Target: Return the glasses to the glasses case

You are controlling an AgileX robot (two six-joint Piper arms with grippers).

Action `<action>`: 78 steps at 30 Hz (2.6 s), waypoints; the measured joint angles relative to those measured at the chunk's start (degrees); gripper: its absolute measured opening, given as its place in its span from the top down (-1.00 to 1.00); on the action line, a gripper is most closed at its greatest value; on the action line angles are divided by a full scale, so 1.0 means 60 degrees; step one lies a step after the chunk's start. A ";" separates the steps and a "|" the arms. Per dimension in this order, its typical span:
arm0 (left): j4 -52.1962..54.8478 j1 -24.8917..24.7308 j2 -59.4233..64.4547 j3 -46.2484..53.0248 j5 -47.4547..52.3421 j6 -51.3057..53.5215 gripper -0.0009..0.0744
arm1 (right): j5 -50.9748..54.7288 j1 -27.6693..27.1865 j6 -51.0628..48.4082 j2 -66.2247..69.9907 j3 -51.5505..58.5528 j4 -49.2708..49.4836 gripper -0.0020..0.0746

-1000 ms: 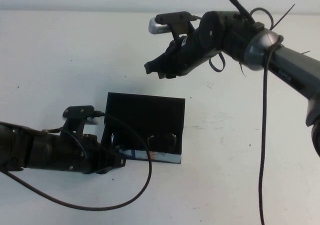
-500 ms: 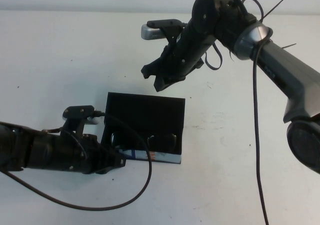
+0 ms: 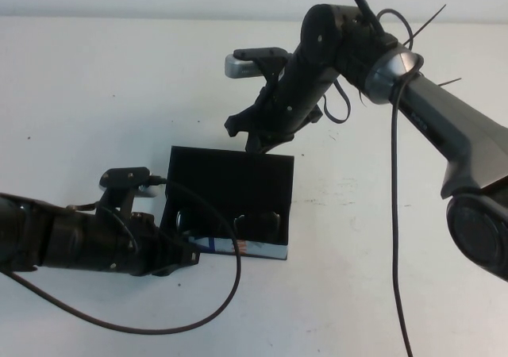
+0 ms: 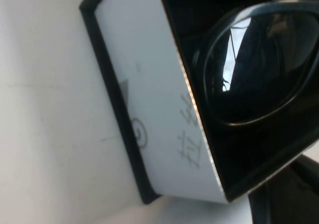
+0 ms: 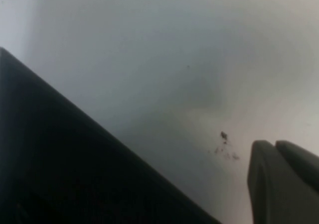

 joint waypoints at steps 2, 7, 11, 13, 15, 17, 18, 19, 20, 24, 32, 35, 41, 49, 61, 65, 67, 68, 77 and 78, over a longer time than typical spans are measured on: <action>0.0000 0.0000 0.0000 0.0000 0.0000 0.0000 0.99 | 0.0000 0.0000 0.0000 0.0000 0.0000 0.0203 0.98; 0.0000 0.0000 0.0000 0.0000 0.0000 0.0000 0.99 | 0.0000 0.0000 0.0014 0.0000 0.0000 0.0599 0.98; 0.0000 0.0000 0.0000 0.0000 -0.0017 0.0024 0.99 | -0.0039 0.0059 0.0036 -0.0085 0.0302 0.0715 0.98; 0.0000 0.0000 0.0000 0.0000 -0.0017 0.0022 0.99 | -0.0056 0.0130 0.0036 -0.0265 0.0642 0.0736 0.98; 0.0000 0.0000 0.0000 0.0000 -0.0017 0.0022 0.99 | -0.0056 0.0215 -0.0008 -0.0504 0.1033 0.0753 0.98; 0.0000 0.0000 0.0000 0.0000 -0.0017 0.0022 0.99 | -0.0056 0.0295 -0.0083 -0.0838 0.1508 0.0777 0.98; 0.0000 0.0000 0.0000 0.0000 -0.0017 0.0028 0.99 | -0.0056 0.0349 -0.0142 -0.0986 0.1698 0.0796 0.98; 0.0000 0.0000 0.0000 0.0000 -0.0017 0.0028 0.99 | -0.0056 0.0368 -0.0228 -0.1170 0.1917 0.0796 0.98; 0.0000 0.0000 0.0000 0.0000 -0.0017 0.0028 0.99 | -0.0056 0.0417 -0.0272 -0.1358 0.2115 0.0796 0.98; 0.0000 0.0000 0.0000 0.0000 -0.0034 0.0028 0.99 | -0.0056 0.0557 -0.0349 -0.2062 0.2739 0.0796 0.98; 0.0523 0.0000 -0.0104 0.0000 -0.0139 -0.0326 0.99 | -0.0056 0.0937 -0.0386 -0.2698 0.4320 0.0796 0.98; 0.1490 0.0000 -0.0314 0.0000 -0.0248 -0.1304 0.99 | -0.0056 0.1044 -0.0386 -0.2698 0.4799 0.0796 0.98; 0.4255 0.0000 -0.0958 0.0000 -0.0288 -0.3771 0.99 | -0.0106 0.1146 -0.0408 -0.2713 0.5090 0.0719 0.98; 0.5552 0.0000 -0.3520 0.0019 -0.0187 -0.5038 0.99 | -0.0128 0.1211 -0.0550 -0.3148 0.5176 0.0645 0.98; 0.5462 0.0000 -1.0860 0.2457 -0.4424 -0.4787 0.99 | -0.0879 0.1229 -0.0334 -0.7639 0.7393 -0.0455 0.98; 0.5150 0.0000 -1.3392 0.3770 -0.5631 -0.4787 0.99 | -0.2670 0.1229 -0.0241 -0.9843 0.9616 -0.0479 0.98; 0.5076 0.0000 -1.4484 0.4355 -0.6121 -0.4787 0.99 | -0.3741 0.1229 -0.0241 -1.0945 1.0724 -0.0479 0.98; 0.5071 0.0000 -1.5045 0.4669 -0.6402 -0.4787 0.99 | -0.4293 0.1229 -0.0222 -1.1565 1.1348 -0.0479 0.98; 0.4956 0.0000 -1.6978 0.6704 -0.7332 -0.4752 0.99 | -0.7768 0.1229 -0.0204 -1.6088 1.5664 -0.0479 0.98; 0.4950 0.0000 -1.6978 0.6826 -0.7313 -0.4752 0.99 | -0.7891 0.1229 -0.0187 -1.6384 1.5915 -0.0479 0.98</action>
